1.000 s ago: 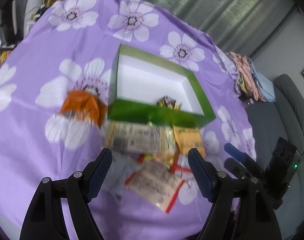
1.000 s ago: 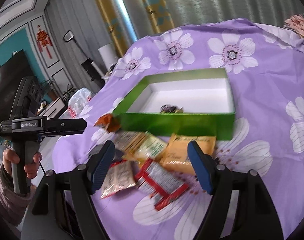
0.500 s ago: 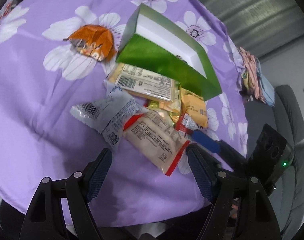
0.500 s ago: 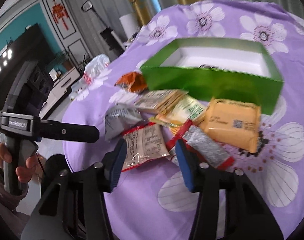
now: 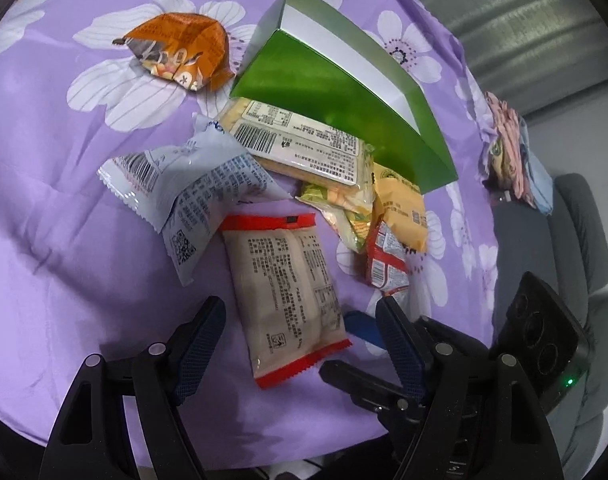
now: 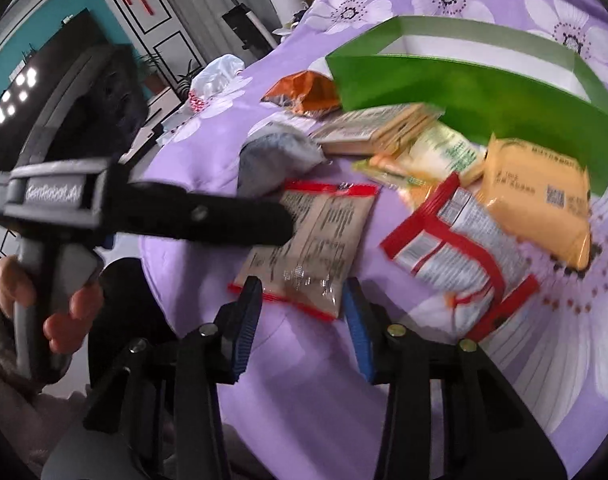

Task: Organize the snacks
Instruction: 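Move the right gripper back and grasp the red-and-white wafer packet, then carry the wafer packet into the green box and release it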

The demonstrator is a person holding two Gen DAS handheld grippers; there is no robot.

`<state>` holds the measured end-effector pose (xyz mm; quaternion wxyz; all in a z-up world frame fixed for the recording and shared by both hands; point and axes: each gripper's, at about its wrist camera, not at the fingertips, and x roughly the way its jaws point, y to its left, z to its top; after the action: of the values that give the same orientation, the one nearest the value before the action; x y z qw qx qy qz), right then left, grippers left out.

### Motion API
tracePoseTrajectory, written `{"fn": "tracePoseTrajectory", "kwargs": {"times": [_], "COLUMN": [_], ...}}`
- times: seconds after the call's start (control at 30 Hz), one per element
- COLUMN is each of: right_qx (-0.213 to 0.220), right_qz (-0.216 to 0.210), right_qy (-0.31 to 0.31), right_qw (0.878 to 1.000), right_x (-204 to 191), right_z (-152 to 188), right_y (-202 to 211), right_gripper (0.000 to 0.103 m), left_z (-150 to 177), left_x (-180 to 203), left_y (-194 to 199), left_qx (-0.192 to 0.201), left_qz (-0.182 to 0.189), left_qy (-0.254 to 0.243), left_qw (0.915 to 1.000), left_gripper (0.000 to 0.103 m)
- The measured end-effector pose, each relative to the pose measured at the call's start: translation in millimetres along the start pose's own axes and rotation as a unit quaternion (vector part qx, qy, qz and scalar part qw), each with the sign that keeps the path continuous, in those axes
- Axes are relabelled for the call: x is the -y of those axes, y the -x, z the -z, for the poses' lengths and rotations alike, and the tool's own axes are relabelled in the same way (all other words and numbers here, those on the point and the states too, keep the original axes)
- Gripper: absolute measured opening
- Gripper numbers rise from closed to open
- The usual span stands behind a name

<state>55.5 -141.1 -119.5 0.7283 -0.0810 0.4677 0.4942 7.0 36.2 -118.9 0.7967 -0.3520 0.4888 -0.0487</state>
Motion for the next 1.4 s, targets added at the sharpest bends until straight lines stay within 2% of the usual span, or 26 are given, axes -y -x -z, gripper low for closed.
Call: {"fn": "tracePoseTrajectory", "kwargs": {"times": [0.17,0.23,0.37,0.43,0.5,0.57,0.6,0.7,0.97,1.4], "right_qx": [0.008,0.011,0.009,0.007,0.007,0.010,0.013,0.021,0.041,0.120], "right_qz": [0.016,0.012,0.009,0.012,0.024,0.033,0.036,0.037,0.040,0.041], "right_qy": [-0.026,-0.029,-0.024,-0.021,-0.012,-0.009,-0.011,-0.020,-0.018,-0.027], "right_qw": [0.999,0.999,1.000,1.000,1.000,0.999,0.999,0.999,0.998,0.992], "right_x": [11,10,2,1,-3,-4,-3,0,-6,-7], "right_z": [-2,-5,-8,-9,-10,-9,-9,-5,3,-5], "right_y": [0,-5,-17,-21,-23,-23,-22,-18,-3,40], "right_gripper": [0.044,0.044,0.043,0.042,0.035,0.033,0.024,0.021,0.019,0.019], "left_z": [-2,-3,-2,-2,-1,-1,0,3,13,2], "left_x": [4,4,4,3,1,1,2,4,26,69], "left_y": [-1,-5,-11,-12,-11,-10,-9,-7,9,30], "left_qx": [0.011,0.010,0.011,0.014,0.018,0.019,0.020,0.023,0.046,0.098], "left_qz": [-0.023,-0.029,-0.042,-0.048,-0.055,-0.054,-0.058,-0.057,-0.061,-0.057], "left_qy": [-0.023,-0.030,-0.043,-0.045,-0.048,-0.052,-0.060,-0.067,-0.103,-0.167], "left_qw": [0.9994,0.9991,0.9981,0.9977,0.9972,0.9970,0.9963,0.9958,0.9918,0.9795], "left_gripper": [0.075,0.062,0.052,0.043,0.035,0.034,0.033,0.032,0.032,0.032]}}
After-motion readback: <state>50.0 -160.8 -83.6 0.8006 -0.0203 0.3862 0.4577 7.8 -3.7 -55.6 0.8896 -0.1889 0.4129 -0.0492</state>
